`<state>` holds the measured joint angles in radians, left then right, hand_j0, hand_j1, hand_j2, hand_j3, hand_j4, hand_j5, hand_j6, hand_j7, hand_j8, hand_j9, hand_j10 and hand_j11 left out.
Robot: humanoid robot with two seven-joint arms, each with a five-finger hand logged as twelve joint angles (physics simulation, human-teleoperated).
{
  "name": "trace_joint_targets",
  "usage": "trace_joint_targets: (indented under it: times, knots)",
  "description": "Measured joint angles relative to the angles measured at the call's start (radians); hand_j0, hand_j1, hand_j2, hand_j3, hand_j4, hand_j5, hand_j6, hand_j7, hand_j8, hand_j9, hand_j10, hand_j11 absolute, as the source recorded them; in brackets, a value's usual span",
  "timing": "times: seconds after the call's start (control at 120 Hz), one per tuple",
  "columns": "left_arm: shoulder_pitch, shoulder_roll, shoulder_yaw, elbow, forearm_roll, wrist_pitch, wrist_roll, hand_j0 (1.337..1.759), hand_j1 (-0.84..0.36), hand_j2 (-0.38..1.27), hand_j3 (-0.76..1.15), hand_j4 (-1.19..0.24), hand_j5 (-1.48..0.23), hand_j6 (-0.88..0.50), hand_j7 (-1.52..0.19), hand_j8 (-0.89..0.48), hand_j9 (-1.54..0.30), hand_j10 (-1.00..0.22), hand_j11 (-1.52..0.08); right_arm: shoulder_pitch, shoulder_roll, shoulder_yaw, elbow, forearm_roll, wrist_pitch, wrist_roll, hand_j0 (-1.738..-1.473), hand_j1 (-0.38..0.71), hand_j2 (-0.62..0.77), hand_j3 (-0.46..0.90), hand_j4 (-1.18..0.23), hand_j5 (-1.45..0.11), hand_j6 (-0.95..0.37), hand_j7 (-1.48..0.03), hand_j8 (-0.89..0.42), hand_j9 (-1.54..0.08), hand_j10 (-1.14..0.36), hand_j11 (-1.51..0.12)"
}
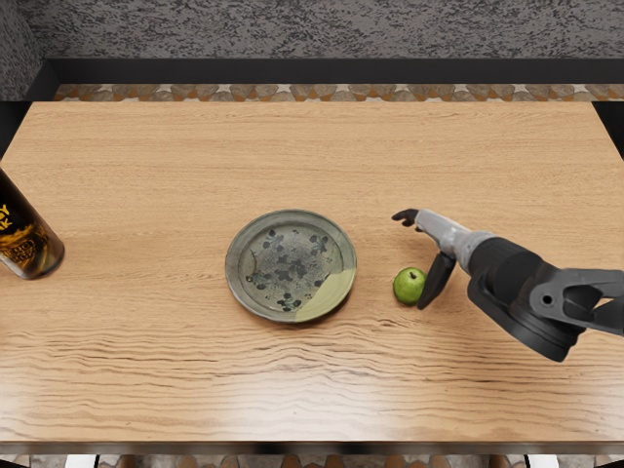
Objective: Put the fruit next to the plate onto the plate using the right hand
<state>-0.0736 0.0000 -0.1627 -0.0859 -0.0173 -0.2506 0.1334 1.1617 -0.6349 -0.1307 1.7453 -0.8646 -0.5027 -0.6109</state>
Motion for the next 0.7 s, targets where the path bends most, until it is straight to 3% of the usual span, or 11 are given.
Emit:
trace_joint_targets:
  times: [0.283,0.7]
  knots:
    - [0.0,0.0,0.0,0.0,0.0,0.0,0.0,1.658,0.35,0.0,0.0,0.0,0.0,0.0,0.0,0.0,0.0,0.0,0.0,0.003,0.033,-0.005,0.0,-0.009,-0.004,0.0,-1.658,-0.12,-0.04,0.0,-0.19,-0.25,-0.19,-0.25,-0.19,-0.25,-0.19,-0.25]
    - [0.0,0.0,0.0,0.0,0.0,0.0,0.0,1.658,0.35,0.0,0.0,0.0,0.0,0.0,0.0,0.0,0.0,0.0,0.0,-0.05,-0.002,0.015,0.0,-0.063,-0.033,0.0,-1.658,-0.14,-0.02,0.0,-0.19,-0.25,-0.19,-0.25,-0.19,-0.25,-0.19,-0.25]
